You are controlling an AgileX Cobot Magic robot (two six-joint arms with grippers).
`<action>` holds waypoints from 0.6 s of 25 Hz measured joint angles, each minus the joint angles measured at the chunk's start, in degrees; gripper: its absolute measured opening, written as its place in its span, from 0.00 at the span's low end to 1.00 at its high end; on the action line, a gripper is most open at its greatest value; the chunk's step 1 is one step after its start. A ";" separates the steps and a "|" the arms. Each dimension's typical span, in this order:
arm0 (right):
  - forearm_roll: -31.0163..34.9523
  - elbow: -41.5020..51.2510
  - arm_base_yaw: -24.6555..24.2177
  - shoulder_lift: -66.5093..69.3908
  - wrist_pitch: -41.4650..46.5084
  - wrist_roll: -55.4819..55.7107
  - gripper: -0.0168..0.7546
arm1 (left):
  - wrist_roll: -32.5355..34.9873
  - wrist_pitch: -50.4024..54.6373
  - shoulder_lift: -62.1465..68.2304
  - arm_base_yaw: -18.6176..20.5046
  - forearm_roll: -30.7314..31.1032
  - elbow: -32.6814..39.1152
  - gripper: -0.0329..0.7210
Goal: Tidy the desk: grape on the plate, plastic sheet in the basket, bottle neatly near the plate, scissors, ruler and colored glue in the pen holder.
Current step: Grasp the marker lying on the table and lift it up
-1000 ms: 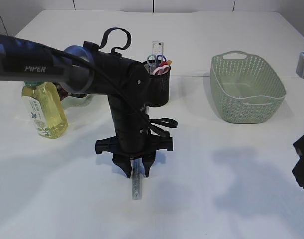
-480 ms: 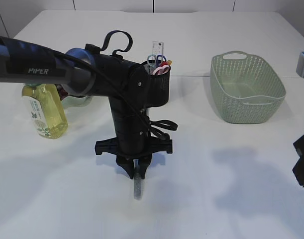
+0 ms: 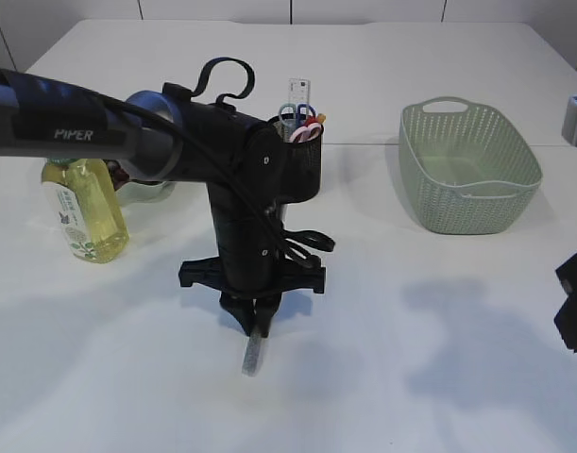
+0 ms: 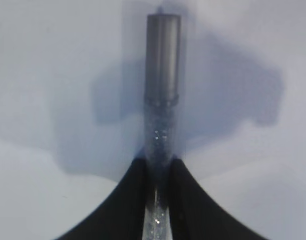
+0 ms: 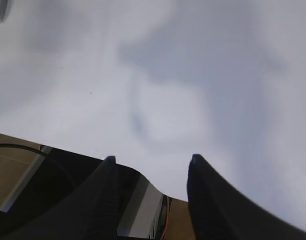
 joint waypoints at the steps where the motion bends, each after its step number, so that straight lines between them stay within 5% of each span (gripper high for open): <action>1: 0.00 0.00 0.00 0.00 0.00 0.00 0.49 | 0.04 0.28 0.00 0.00 0.65 0.00 0.17; 15: 0.00 0.00 0.00 0.00 -0.19 0.00 0.49 | 13.77 7.78 -4.91 -3.01 2.66 0.00 0.16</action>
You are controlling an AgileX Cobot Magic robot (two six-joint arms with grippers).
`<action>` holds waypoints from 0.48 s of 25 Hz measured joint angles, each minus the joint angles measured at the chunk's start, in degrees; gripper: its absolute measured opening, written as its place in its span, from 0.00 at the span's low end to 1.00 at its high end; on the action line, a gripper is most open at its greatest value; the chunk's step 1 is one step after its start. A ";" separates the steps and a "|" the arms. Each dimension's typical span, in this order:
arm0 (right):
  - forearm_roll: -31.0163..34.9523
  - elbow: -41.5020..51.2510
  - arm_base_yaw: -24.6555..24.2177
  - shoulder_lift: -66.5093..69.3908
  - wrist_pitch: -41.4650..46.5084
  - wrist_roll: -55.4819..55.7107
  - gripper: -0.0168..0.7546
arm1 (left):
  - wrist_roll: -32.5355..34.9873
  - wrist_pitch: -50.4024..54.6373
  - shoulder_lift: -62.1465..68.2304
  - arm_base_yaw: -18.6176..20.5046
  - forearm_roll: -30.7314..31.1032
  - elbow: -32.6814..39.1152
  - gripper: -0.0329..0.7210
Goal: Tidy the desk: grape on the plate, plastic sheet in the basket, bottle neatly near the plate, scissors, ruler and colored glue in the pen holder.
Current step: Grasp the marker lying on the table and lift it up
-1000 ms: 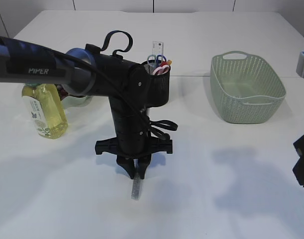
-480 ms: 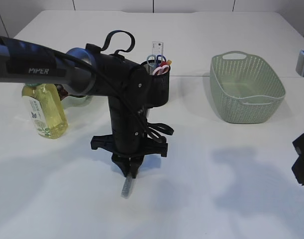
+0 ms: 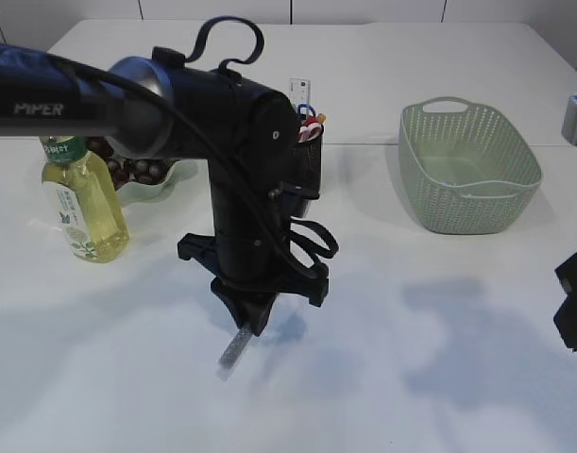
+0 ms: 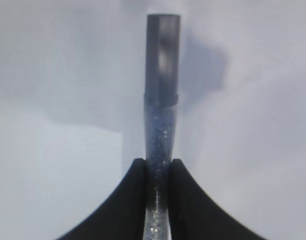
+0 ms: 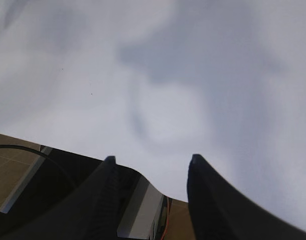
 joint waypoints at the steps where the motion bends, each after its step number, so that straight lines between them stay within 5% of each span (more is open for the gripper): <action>1: 0.00 0.00 0.00 0.00 0.00 0.00 0.49 | 1.42 0.10 -0.90 -0.22 -0.45 0.00 0.16; 7: 0.00 0.00 0.00 0.00 -0.04 0.00 0.49 | 4.68 -3.24 -9.74 -0.43 -0.25 4.20 0.16; 12: -0.11 0.00 0.00 0.00 -1.09 0.00 0.49 | 4.43 -20.19 -21.85 -0.43 3.62 18.99 0.16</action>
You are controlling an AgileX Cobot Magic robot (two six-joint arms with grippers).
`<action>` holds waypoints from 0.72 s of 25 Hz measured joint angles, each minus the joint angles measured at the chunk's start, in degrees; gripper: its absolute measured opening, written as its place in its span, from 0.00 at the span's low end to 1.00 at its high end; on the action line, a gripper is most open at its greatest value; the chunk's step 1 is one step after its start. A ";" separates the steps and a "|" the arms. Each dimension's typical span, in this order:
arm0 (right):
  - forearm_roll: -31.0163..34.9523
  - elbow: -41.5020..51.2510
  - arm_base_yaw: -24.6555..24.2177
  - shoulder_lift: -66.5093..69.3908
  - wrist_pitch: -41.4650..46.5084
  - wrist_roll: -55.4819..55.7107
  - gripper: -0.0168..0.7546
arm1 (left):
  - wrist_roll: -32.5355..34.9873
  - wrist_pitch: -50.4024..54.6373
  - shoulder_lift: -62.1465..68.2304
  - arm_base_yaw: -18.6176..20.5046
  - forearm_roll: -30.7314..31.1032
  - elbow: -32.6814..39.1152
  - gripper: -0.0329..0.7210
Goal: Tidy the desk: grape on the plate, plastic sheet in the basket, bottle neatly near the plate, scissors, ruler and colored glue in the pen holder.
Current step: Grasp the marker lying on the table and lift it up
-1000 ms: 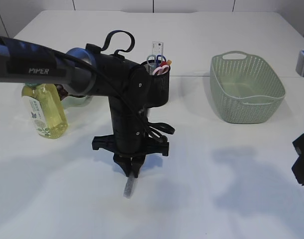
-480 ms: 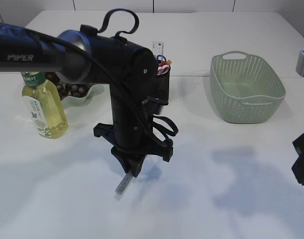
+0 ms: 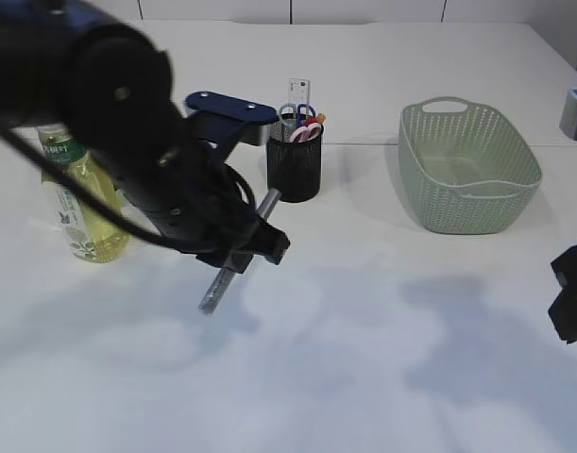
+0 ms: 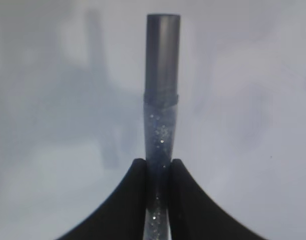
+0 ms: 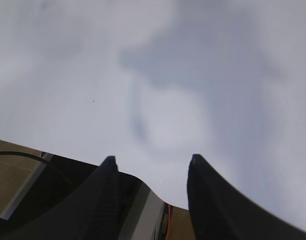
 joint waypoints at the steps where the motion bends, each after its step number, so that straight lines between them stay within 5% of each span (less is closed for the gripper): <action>1: 0.00 0.00 0.00 0.00 -0.27 0.00 0.49 | -0.22 -4.25 -3.38 0.00 0.87 4.14 0.16; 7: -0.24 0.00 0.00 0.00 -1.81 0.00 0.49 | -0.49 -29.50 -13.82 1.65 1.49 21.34 0.16; 14: -1.31 0.00 0.00 0.00 -3.44 -0.09 0.49 | -0.58 -37.39 -14.38 1.99 1.72 23.32 0.16; 18: -2.28 0.00 0.00 0.00 -4.32 -0.09 0.49 | -0.62 -50.74 -14.27 2.70 1.81 23.32 0.16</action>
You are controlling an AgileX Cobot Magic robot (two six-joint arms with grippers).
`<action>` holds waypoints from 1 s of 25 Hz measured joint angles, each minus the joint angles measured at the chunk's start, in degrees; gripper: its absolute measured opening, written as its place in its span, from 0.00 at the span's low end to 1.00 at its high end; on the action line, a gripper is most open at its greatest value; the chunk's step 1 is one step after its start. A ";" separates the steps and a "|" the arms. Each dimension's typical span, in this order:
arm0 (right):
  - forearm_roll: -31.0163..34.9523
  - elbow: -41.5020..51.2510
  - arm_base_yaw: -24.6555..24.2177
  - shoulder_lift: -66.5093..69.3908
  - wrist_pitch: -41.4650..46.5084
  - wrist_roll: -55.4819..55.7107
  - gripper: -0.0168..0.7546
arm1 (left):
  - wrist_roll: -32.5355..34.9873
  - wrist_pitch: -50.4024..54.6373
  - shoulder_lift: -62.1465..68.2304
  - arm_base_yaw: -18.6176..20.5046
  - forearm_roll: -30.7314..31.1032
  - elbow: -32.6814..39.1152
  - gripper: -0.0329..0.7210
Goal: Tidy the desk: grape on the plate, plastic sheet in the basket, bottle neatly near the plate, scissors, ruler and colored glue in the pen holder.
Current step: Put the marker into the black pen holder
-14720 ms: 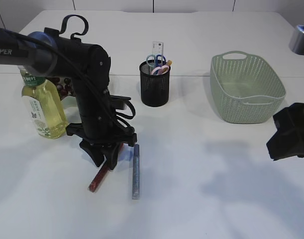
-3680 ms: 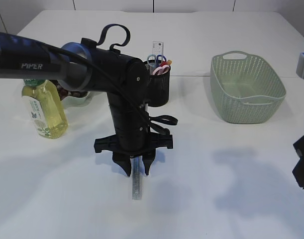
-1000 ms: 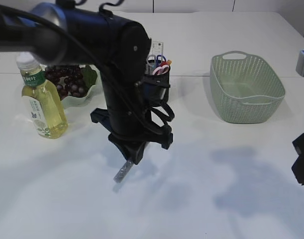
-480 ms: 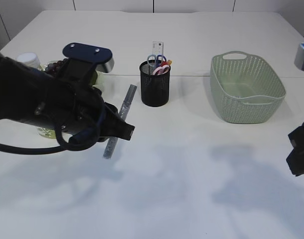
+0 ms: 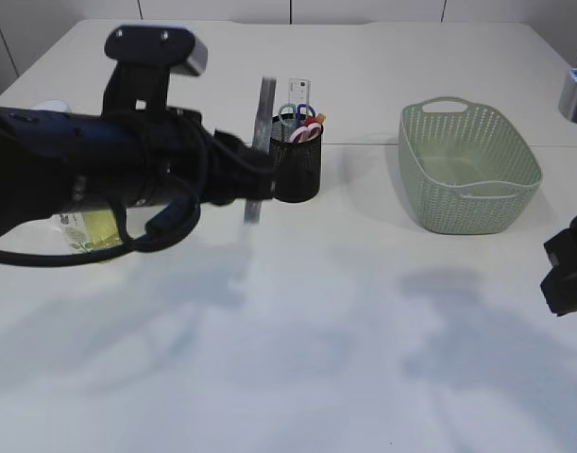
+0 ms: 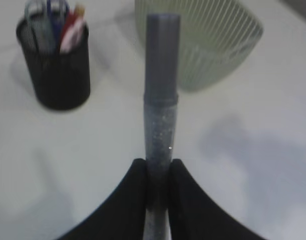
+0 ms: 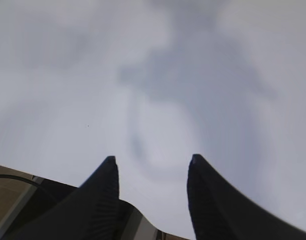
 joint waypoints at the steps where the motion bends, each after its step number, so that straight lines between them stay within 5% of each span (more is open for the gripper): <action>1: -0.08 0.00 0.00 0.00 -0.15 0.00 0.49 | 0.00 -4.45 0.48 0.62 0.02 0.00 0.16; 4: -0.22 0.00 0.00 0.00 -0.50 0.00 0.49 | 0.00 -19.35 3.69 3.36 -0.31 -0.97 0.16; 8: -0.22 0.00 0.00 0.00 -0.61 0.00 0.49 | 0.00 -26.50 11.09 6.98 -1.60 -7.64 0.16; 16: -0.82 0.00 0.00 0.00 -1.31 0.00 0.49 | 0.00 -27.18 29.40 10.44 -1.96 -28.05 0.17; 25: -2.87 0.00 0.00 0.00 -1.42 0.00 0.49 | -0.09 -25.44 41.82 10.75 -2.30 -40.51 0.18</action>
